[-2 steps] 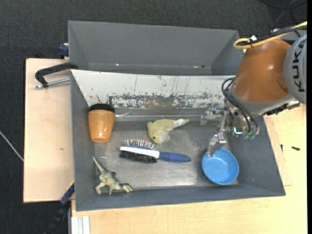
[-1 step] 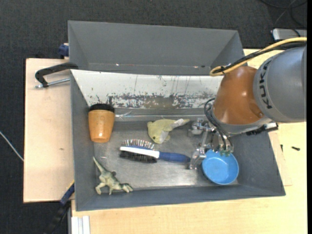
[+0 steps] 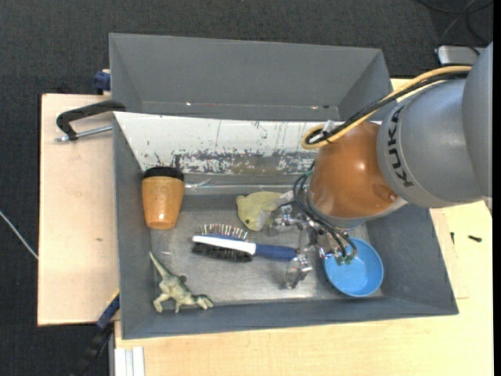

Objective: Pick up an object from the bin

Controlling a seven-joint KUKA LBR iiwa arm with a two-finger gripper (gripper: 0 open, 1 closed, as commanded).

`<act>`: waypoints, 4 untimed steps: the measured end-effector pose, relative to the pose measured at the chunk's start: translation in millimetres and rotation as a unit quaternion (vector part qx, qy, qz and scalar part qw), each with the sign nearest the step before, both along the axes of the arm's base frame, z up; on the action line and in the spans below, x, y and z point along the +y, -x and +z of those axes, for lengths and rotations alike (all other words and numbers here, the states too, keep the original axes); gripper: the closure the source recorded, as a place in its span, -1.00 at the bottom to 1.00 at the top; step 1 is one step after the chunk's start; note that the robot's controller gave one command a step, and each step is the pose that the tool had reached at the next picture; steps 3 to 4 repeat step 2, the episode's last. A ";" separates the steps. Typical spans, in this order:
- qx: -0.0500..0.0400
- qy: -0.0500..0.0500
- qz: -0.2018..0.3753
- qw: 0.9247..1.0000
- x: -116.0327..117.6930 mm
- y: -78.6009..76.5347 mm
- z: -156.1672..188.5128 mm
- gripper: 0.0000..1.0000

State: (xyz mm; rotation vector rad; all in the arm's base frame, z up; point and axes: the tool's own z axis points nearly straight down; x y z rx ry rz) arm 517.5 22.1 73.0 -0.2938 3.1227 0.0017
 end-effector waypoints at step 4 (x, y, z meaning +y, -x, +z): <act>-0.004 0.001 0.135 0.991 20.9 -13.4 168.0 1.00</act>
Offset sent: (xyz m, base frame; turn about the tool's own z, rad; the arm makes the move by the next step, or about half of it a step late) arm 0.0000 0.0000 0.0000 0.0000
